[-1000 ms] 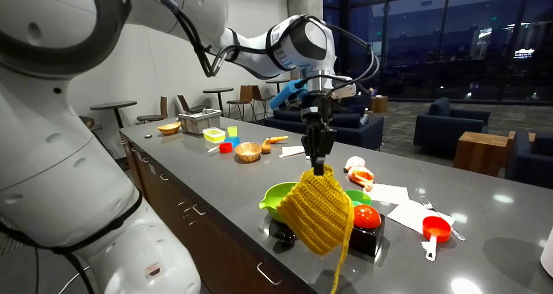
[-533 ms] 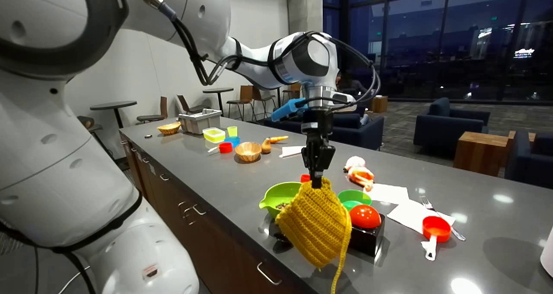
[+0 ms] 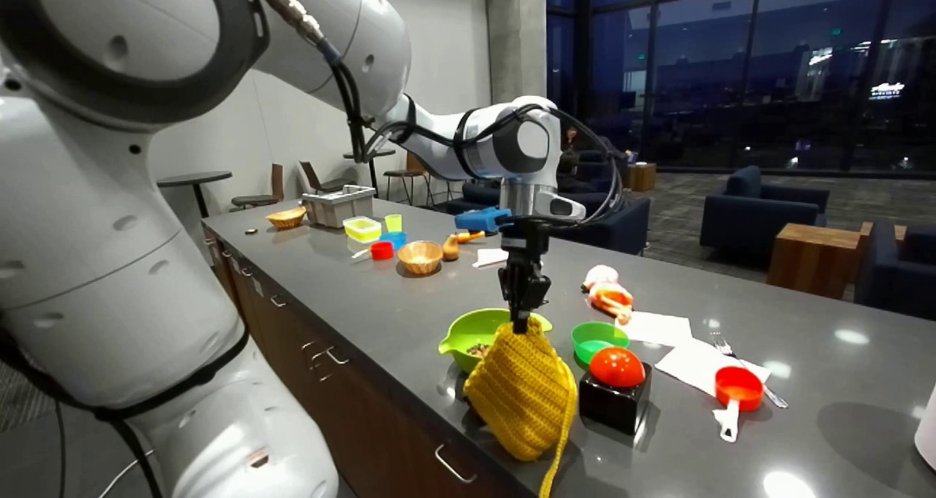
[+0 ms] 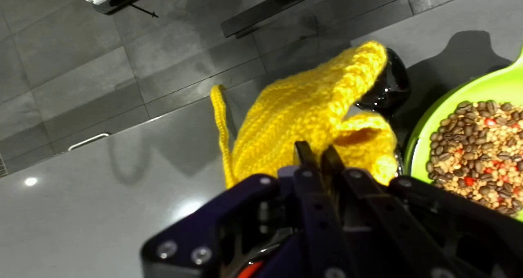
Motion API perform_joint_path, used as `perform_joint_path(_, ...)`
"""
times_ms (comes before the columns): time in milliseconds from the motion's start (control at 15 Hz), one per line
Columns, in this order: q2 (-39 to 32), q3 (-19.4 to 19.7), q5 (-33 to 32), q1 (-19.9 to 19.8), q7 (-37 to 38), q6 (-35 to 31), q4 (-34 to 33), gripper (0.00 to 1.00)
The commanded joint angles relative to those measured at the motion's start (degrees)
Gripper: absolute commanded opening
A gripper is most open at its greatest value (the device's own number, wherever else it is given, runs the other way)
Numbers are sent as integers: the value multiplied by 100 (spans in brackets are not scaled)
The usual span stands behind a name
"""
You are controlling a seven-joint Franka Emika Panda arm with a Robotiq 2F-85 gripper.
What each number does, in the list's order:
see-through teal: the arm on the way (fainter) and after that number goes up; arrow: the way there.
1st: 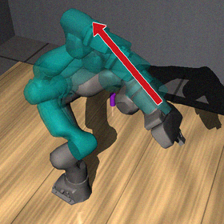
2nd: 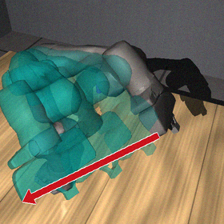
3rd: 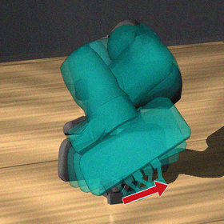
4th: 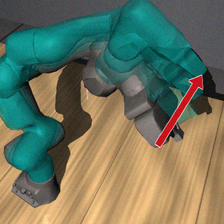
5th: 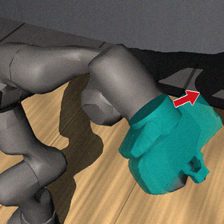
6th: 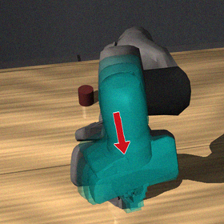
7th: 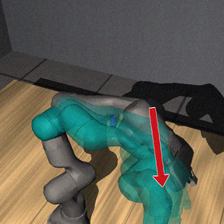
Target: Move the yellow oven mitt to the right
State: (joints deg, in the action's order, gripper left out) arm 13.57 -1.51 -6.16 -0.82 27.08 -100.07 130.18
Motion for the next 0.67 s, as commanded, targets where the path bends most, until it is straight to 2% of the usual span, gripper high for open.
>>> perform_joint_path(0,-507,-141,269,108,-212,-434,-202,2)
perform_joint_path(400,-1602,-313,208,395,-686,-939,-993,2)
perform_joint_path(467,-1759,-321,185,439,-768,-940,-1166,33)
perform_joint_path(600,-2021,-330,169,521,-952,-890,-1490,37)
